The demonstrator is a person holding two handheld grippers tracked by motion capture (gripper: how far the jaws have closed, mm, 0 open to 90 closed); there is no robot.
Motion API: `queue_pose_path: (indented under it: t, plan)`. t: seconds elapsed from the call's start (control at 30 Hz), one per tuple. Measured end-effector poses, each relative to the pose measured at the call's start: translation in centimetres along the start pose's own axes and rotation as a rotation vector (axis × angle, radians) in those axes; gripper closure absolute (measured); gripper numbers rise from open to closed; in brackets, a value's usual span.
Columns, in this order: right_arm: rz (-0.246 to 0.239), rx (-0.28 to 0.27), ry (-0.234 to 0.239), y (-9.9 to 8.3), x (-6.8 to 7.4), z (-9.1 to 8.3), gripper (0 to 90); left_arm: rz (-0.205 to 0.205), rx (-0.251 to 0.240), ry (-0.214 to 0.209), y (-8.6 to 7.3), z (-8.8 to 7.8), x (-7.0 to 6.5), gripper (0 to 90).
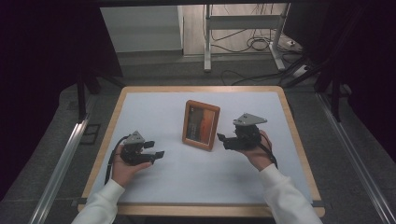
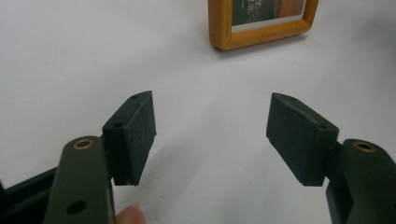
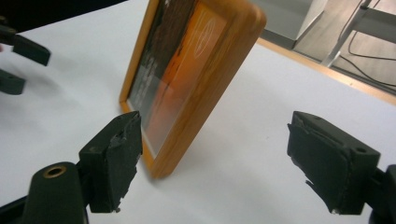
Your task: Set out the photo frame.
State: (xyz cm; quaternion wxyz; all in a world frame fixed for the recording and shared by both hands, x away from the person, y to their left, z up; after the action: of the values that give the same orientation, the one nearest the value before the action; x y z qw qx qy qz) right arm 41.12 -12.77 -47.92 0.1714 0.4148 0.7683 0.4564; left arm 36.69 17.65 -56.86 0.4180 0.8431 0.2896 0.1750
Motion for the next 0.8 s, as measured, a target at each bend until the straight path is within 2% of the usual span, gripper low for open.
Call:
queue_pose_path:
  t: [0.13, 0.2, 0.3, 0.43, 0.53, 0.6, 0.73, 0.8]
  plan:
    - [0.012, -0.018, 0.036, -1.3, 0.3, -0.7, 21.3, 0.014, 0.005, 0.036, 0.1, 0.1, -0.6, 32.2]
    - [0.016, -0.041, 0.054, -1.9, 0.5, -1.0, 27.8, 0.008, 0.004, 0.045, 0.1, 0.0, -0.8, 32.2]
    - [-0.020, -0.003, 0.064, -2.9, 0.9, -0.8, 30.0, 0.007, -0.002, 0.062, 0.2, -0.2, -1.0, 32.0]
    - [-0.040, 0.026, 0.081, -3.9, 1.5, -0.5, 36.1, 0.015, -0.003, 0.069, 0.1, -0.4, -1.3, 32.0]
    - [-0.050, 0.039, 0.102, -4.2, 2.1, -0.2, 48.0, 0.023, -0.002, 0.070, 0.1, -0.3, -1.3, 32.0]
    - [-0.063, 0.045, 0.113, -4.4, 2.5, 0.1, 60.8, 0.030, -0.001, 0.068, 0.0, -0.2, -1.3, 32.0]
    - [-0.065, 0.071, 0.140, -4.7, 3.3, 0.9, 77.9, 0.042, 0.001, 0.064, 0.0, -0.1, -1.4, 32.0]
    - [-0.074, 0.081, 0.151, -4.8, 3.7, 1.2, 82.9, 0.046, -0.001, 0.064, 0.0, -0.1, -1.5, 32.0]
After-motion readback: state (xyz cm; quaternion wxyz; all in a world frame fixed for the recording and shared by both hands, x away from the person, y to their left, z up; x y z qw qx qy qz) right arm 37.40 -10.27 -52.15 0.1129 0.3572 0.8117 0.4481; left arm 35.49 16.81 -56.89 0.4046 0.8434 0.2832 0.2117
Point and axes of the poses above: each handheld gripper's, and its own axes: z roughly forward along the jaws, y roughly out of its top, x roughly to its left, the point moved 7 cm from there along z, roughly forward along the jaws, and after that the axes turned 14 degrees about z, right-handed, at the moved point
